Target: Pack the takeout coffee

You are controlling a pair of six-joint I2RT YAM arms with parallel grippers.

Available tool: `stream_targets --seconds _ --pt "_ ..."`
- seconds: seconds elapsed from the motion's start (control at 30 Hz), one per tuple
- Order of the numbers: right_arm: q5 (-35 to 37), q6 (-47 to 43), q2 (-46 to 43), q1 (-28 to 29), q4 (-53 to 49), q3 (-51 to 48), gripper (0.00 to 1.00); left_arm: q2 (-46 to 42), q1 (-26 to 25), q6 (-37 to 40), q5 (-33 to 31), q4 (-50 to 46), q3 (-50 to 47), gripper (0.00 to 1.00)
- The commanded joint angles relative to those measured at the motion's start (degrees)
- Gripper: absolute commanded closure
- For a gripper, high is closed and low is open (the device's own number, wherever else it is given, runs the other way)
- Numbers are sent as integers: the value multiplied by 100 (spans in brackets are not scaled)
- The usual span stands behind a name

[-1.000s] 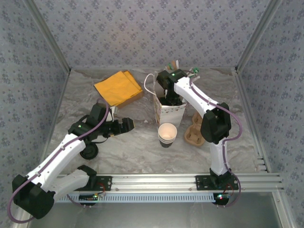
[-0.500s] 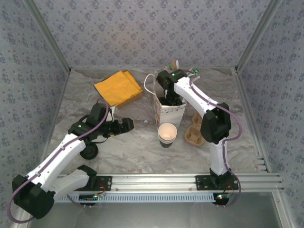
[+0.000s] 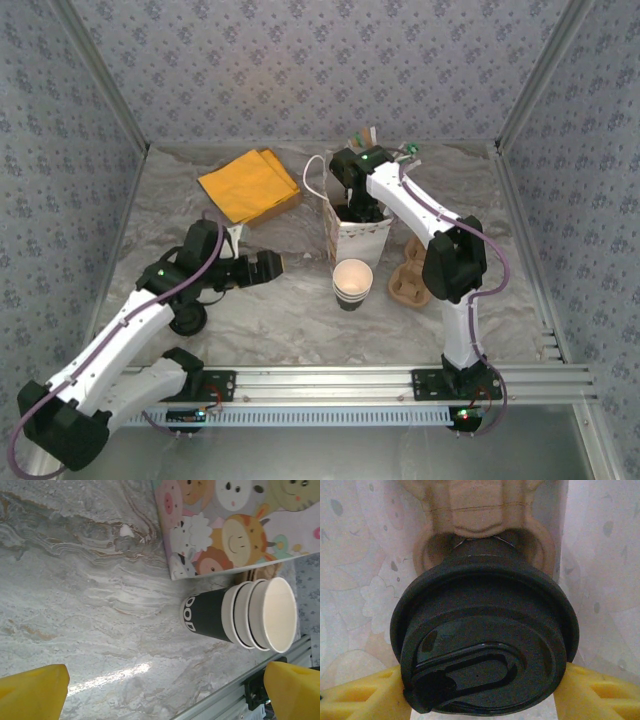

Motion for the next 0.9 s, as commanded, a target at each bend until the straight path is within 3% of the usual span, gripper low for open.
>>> stream_targets --seconds 0.0,0.87 --pt "92 -62 344 -25 -2 -57 31 -158 -34 118 71 -168 270 0" --pt "110 -36 300 -7 -6 -65 31 -319 -35 82 -86 -439 270 0"
